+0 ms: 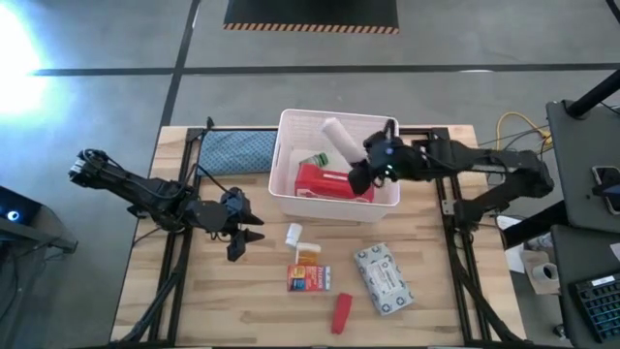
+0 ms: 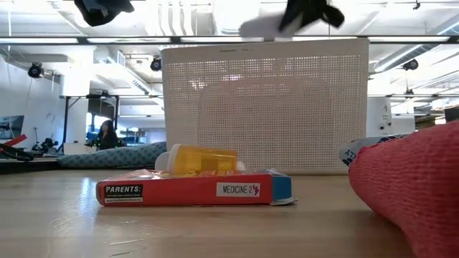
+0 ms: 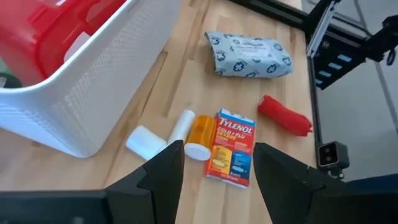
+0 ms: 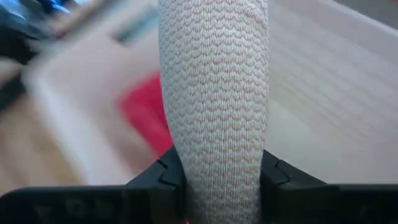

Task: Pick & place medical supplies in basket/bin
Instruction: Put the white bandage into the white bin, then put the white medicine bottle into the white bin

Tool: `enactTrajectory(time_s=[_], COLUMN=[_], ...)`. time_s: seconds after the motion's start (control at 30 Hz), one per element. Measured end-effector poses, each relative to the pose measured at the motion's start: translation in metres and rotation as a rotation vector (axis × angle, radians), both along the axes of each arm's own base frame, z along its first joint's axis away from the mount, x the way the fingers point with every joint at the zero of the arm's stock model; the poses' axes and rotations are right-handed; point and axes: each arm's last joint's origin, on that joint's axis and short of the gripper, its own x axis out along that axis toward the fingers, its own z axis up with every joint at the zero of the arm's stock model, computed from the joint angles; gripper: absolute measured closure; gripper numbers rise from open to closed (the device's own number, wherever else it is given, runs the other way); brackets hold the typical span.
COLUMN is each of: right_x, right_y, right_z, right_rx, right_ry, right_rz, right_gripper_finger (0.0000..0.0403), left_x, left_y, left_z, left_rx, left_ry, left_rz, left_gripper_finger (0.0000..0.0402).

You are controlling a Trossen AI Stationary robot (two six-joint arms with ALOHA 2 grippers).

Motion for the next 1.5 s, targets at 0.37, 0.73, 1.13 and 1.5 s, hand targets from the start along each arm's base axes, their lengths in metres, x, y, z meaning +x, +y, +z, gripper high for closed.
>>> enactTrajectory(time_s=[0.37, 0.73, 1.13, 1.5], right_x=[0.005, -0.016, -0.065, -0.08], right_y=[-0.018, 0.003, 0.074, 0.134], right_z=[-0.007, 0.008, -0.004, -0.045], right_rx=[-0.055, -0.135, 0.3, 0.546], right_ry=[0.065, 0.068, 0.295, 0.281], right_rz=[-0.007, 0.054, 0.131, -0.083], right_gripper_finger=[0.0168, 0.0088, 0.0111, 0.0115], left_x=[0.004, 0.005, 0.005, 0.008], left_y=[-0.003, -0.003, -0.003, -0.006], left_z=[-0.003, -0.001, -0.004, -0.046], left_rx=[0.001, -0.003, 0.004, -0.061], left_ry=[-0.013, -0.026, -0.01, 0.119], left_rz=[0.085, 0.09, 0.09, 0.132], left_gripper_finger=[0.0228, 0.0228, 0.0228, 0.0228])
